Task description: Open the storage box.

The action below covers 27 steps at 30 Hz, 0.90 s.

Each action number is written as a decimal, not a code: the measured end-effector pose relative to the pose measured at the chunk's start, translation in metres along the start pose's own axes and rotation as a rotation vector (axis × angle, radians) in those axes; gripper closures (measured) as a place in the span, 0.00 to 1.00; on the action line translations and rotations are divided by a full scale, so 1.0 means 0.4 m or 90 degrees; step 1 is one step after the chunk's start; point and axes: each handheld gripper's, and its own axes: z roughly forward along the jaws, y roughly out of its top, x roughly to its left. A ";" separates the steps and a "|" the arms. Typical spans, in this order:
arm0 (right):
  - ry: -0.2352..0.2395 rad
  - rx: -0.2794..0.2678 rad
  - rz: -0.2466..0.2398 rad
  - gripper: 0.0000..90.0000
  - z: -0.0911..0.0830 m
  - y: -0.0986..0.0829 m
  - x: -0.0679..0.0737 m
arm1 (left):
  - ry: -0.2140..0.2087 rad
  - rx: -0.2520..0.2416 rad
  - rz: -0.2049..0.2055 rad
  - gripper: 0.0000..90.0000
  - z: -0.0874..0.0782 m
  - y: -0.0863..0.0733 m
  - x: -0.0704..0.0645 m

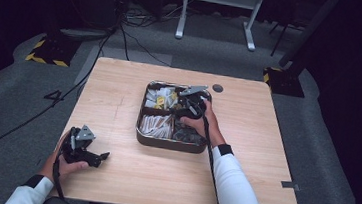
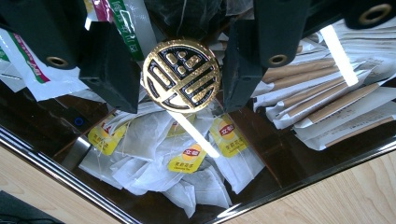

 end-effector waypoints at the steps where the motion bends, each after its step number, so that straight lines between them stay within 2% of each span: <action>1: 0.004 -0.001 -0.001 0.58 0.001 0.001 0.000 | 0.000 0.000 0.000 0.01 0.000 0.000 0.000; 4: 0.010 0.000 -0.003 0.62 0.001 0.004 0.001 | 0.001 0.000 0.001 0.01 0.000 0.000 0.000; 5: 0.002 0.002 -0.008 0.65 0.002 0.007 0.003 | 0.000 0.000 0.000 0.01 0.000 0.000 0.000; 8: 0.009 0.003 -0.005 0.66 0.002 0.007 0.000 | 0.001 0.000 0.001 0.01 0.000 0.000 0.000; 27: -0.005 0.014 -0.016 0.66 -0.011 0.021 0.006 | -0.001 0.000 0.000 0.01 0.000 0.000 0.000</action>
